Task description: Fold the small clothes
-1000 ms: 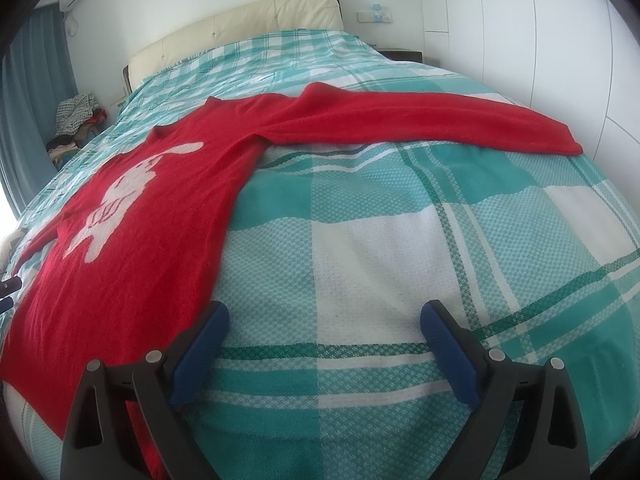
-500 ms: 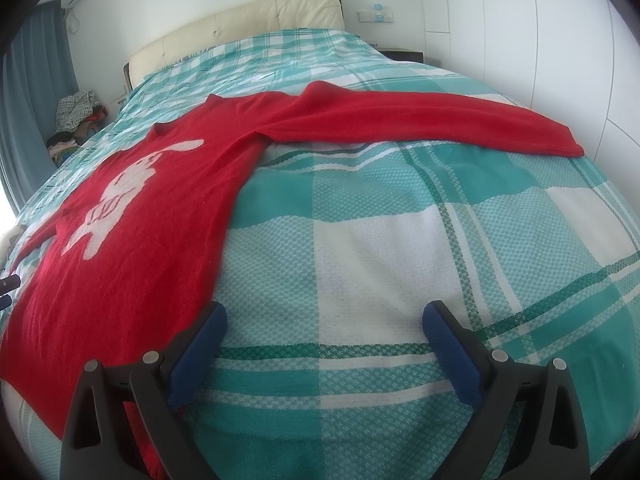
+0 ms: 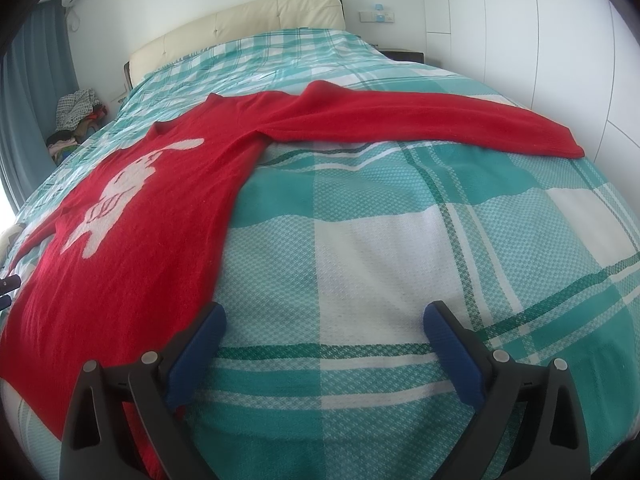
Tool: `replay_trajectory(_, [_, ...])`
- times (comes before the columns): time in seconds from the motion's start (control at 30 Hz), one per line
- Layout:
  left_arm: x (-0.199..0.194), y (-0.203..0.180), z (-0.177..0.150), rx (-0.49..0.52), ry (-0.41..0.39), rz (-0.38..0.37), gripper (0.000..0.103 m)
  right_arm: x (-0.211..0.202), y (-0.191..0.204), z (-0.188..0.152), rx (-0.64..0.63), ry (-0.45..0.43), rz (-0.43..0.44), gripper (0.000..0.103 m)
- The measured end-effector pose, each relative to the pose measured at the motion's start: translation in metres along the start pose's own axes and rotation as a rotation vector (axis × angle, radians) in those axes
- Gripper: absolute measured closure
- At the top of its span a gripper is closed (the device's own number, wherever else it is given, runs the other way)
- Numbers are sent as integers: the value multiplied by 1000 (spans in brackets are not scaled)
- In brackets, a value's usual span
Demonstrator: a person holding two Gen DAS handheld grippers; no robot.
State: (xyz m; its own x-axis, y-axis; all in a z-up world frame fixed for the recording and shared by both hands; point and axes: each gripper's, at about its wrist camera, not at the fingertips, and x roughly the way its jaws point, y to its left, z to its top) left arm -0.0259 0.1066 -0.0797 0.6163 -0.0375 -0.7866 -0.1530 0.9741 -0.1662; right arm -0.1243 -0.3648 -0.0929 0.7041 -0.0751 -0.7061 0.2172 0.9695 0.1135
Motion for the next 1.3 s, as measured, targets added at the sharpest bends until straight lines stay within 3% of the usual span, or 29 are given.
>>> replay_trajectory(1.3, [5, -4, -4, 17, 21, 17, 10, -1, 1, 0, 0, 0, -1, 4])
